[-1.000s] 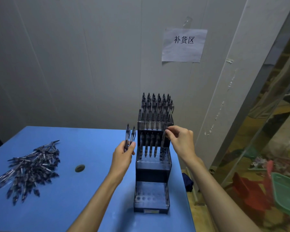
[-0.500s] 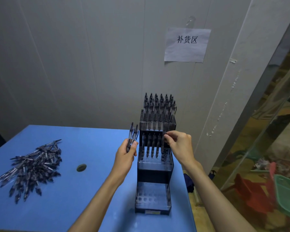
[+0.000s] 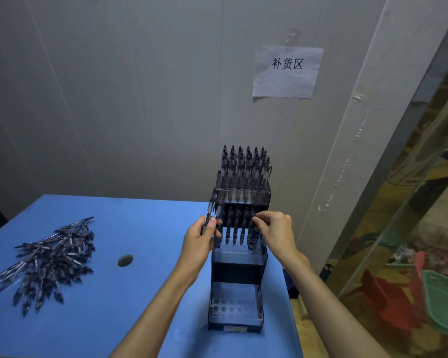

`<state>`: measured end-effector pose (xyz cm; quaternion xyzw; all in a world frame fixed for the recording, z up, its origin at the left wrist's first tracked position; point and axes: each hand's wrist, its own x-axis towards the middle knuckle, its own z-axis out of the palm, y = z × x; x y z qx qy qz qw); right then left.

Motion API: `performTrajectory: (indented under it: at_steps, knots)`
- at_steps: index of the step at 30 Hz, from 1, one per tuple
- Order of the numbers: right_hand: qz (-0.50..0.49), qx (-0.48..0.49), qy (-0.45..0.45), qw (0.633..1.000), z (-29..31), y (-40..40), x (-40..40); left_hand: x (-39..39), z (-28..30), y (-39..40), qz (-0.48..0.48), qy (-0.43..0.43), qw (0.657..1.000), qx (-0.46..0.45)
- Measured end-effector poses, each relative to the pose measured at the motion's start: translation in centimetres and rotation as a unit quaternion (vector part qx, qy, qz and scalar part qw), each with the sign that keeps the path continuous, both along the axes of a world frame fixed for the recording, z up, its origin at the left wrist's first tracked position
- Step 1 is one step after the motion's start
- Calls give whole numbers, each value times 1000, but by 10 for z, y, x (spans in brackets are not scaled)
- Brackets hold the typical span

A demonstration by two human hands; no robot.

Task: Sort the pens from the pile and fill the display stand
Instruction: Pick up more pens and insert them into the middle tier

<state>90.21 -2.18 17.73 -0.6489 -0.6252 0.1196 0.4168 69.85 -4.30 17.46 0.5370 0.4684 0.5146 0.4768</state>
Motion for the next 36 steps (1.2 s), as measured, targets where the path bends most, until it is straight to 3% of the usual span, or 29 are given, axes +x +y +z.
performTrajectory:
  at_steps: [4,7,13,16,21,24,27,31,36]
  knots:
    - [-8,12,-24,1000,11,-4,4,5,2,1,-12,-5,1000,-8]
    - [-5,52,6,999,28,-8,0,10,3,2,-16,-7,1000,-17]
    - [124,-15,160,979,52,-18,-13,24,4,1,-37,-10,999,-14]
    - [122,-27,194,973,46,-17,-13,27,4,-2,-51,-4,999,-10]
    - [141,-58,350,924,45,-19,-15,27,7,-3,-66,7,998,-7]
    - [133,-41,382,914,51,-16,-12,23,7,-1,-60,37,997,-14]
    - [103,-6,357,928,57,-12,-2,15,0,4,-22,75,997,-13]
    - [54,43,245,967,57,-7,15,1,-4,6,36,98,995,-8]
    - [4,86,80,993,50,-6,27,-9,-5,8,31,75,997,-8]
